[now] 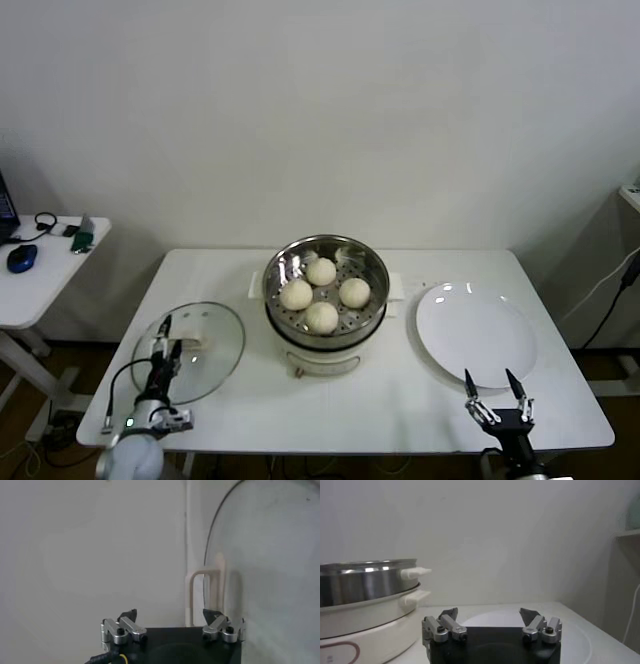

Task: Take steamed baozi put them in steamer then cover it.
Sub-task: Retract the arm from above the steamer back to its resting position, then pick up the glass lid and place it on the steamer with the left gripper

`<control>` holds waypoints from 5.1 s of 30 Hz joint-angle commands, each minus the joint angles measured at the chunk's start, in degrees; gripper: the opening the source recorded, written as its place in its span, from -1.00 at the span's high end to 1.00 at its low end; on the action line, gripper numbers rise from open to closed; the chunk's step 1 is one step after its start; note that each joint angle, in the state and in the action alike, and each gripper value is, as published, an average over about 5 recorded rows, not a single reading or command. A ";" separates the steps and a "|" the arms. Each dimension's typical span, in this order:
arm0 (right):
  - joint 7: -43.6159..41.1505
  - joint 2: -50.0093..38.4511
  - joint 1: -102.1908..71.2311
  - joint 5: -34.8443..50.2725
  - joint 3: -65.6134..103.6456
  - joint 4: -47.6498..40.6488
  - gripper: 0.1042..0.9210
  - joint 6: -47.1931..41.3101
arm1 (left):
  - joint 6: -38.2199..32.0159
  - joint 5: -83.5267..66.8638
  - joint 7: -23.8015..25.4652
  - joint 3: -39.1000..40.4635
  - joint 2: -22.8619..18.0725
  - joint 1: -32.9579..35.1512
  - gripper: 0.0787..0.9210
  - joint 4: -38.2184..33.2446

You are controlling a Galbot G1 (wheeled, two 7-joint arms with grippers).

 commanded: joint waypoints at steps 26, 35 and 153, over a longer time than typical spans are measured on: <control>0.25 1.36 0.27 -2.43 -0.03 0.61 -0.76 -0.17 | 1.84 -2.85 1.10 0.32 0.26 -0.60 0.81 -3.78; 2.83 1.60 0.41 -7.85 0.11 0.58 -0.76 -1.94 | 14.92 -14.77 13.11 3.37 9.52 3.83 0.85 -24.91; 4.62 2.59 3.57 -11.66 -0.75 -5.19 -0.76 1.02 | 44.93 -6.75 27.89 50.25 1.31 -21.40 0.26 -24.74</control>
